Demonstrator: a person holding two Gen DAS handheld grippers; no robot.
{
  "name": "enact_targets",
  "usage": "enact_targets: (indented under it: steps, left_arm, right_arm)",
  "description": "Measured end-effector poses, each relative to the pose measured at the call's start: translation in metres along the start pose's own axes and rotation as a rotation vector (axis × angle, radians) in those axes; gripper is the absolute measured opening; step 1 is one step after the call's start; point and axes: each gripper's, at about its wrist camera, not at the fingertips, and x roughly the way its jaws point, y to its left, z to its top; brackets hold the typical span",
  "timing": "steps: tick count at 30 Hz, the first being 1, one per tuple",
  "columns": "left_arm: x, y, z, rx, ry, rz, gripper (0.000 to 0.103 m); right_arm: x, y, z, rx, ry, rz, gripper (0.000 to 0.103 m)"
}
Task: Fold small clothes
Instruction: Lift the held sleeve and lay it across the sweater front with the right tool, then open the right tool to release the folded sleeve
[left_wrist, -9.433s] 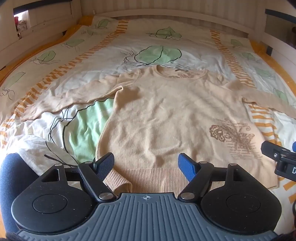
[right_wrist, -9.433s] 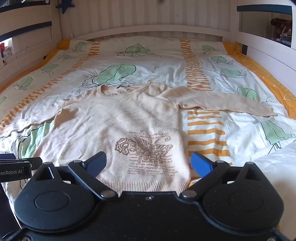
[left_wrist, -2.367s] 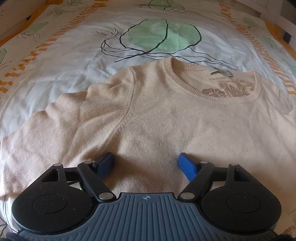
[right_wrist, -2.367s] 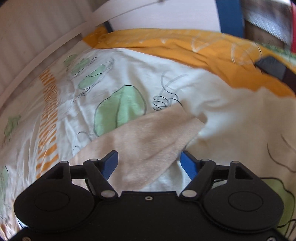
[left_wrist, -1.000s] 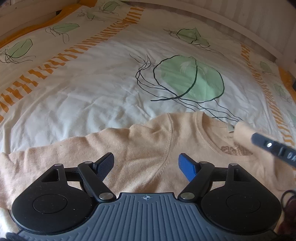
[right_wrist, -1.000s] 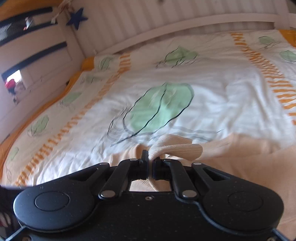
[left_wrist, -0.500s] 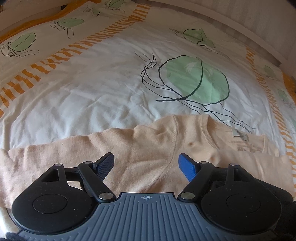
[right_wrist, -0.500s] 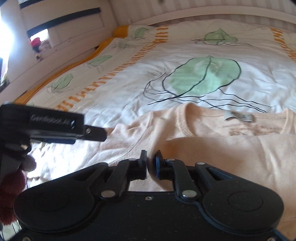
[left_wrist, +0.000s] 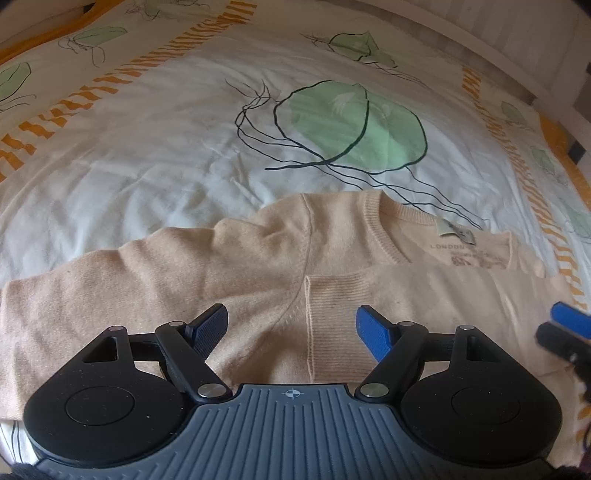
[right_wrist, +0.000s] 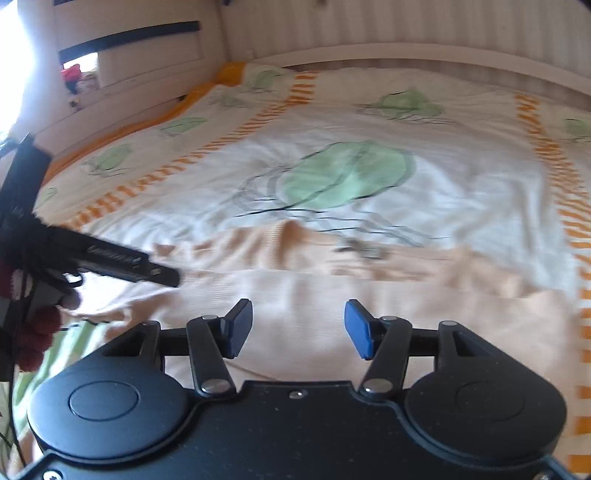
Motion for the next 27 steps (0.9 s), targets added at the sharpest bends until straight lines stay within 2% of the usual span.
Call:
enact_targets:
  steps: [3, 7, 9, 11, 15, 16, 18, 19, 21, 24, 27]
  left_arm:
    - [0.007, -0.012, -0.005, 0.053, 0.001, -0.009, 0.073]
    - [0.022, -0.026, -0.013, 0.107, 0.045, -0.018, 0.058]
    - [0.025, -0.030, -0.017, 0.132, 0.026, -0.013, 0.057]
    - [0.026, -0.033, -0.018, 0.155, 0.014, -0.017, 0.051]
    - [0.026, -0.032, -0.016, 0.146, 0.019, -0.024, 0.051]
    - [0.027, -0.033, -0.016, 0.149, 0.019, -0.024, 0.051]
    - [0.028, -0.033, -0.015, 0.150, 0.018, -0.025, 0.051]
    - [0.029, -0.033, -0.014, 0.149, 0.016, -0.025, 0.051]
    - [0.030, -0.033, -0.014, 0.148, 0.014, -0.025, 0.051]
    - [0.030, -0.033, -0.014, 0.145, 0.014, -0.026, 0.051]
    - [0.030, -0.033, -0.015, 0.148, 0.010, -0.025, 0.051]
  right_arm:
    - [-0.021, -0.044, 0.005, 0.046, -0.021, -0.090, 0.062]
    - [-0.030, -0.099, 0.009, 0.109, -0.012, -0.202, 0.062]
    - [-0.028, -0.124, 0.006, 0.168, -0.001, -0.228, 0.062]
    - [-0.025, -0.145, 0.000, 0.241, 0.009, -0.243, 0.062]
    - [-0.020, -0.179, -0.021, 0.428, 0.008, -0.200, 0.062]
    - [-0.017, -0.184, -0.026, 0.466, 0.019, -0.193, 0.058]
    - [-0.013, -0.191, -0.033, 0.511, 0.014, -0.172, 0.030]
    - [-0.012, -0.191, -0.035, 0.514, 0.007, -0.169, 0.018]
    - [-0.016, -0.180, -0.031, 0.472, -0.017, -0.187, 0.018]
    - [-0.024, -0.141, -0.016, 0.263, -0.047, -0.178, 0.018]
    - [-0.025, -0.100, -0.010, 0.092, -0.009, -0.085, 0.018]
